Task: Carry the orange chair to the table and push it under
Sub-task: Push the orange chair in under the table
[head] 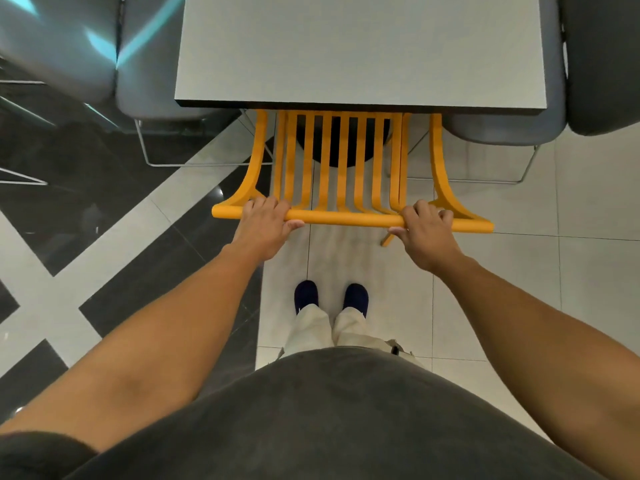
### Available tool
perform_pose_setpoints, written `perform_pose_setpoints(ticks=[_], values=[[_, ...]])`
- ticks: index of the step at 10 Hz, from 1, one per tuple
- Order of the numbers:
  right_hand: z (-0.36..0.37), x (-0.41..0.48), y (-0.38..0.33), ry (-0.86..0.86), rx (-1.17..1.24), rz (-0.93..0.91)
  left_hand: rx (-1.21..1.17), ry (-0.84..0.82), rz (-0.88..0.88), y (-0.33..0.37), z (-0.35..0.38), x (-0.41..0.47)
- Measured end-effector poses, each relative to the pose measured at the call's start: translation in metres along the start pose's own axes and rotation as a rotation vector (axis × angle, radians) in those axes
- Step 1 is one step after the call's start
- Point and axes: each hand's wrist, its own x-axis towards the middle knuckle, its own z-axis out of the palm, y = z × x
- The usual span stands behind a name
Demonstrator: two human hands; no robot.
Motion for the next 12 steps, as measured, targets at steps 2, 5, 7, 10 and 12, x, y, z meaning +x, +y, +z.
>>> perform_pose_setpoints(ticks=[2,5,7,10,12], values=[[0.004,0.005,0.003,0.017,-0.062,-0.012,0.033,0.019,0.026,-0.003,0.001,0.006],[0.005,0.005,0.010,0.029,-0.049,-0.014,0.014,0.009,-0.006,0.006,0.000,0.005],[0.005,0.004,0.022,0.008,-0.063,-0.017,0.001,0.001,-0.018,0.018,0.001,0.004],[-0.003,0.001,0.016,-0.023,-0.114,-0.007,0.015,-0.056,-0.028,0.015,0.000,0.006],[-0.057,0.032,0.003,-0.295,0.092,0.194,0.006,-0.361,-0.164,0.027,-0.062,0.042]])
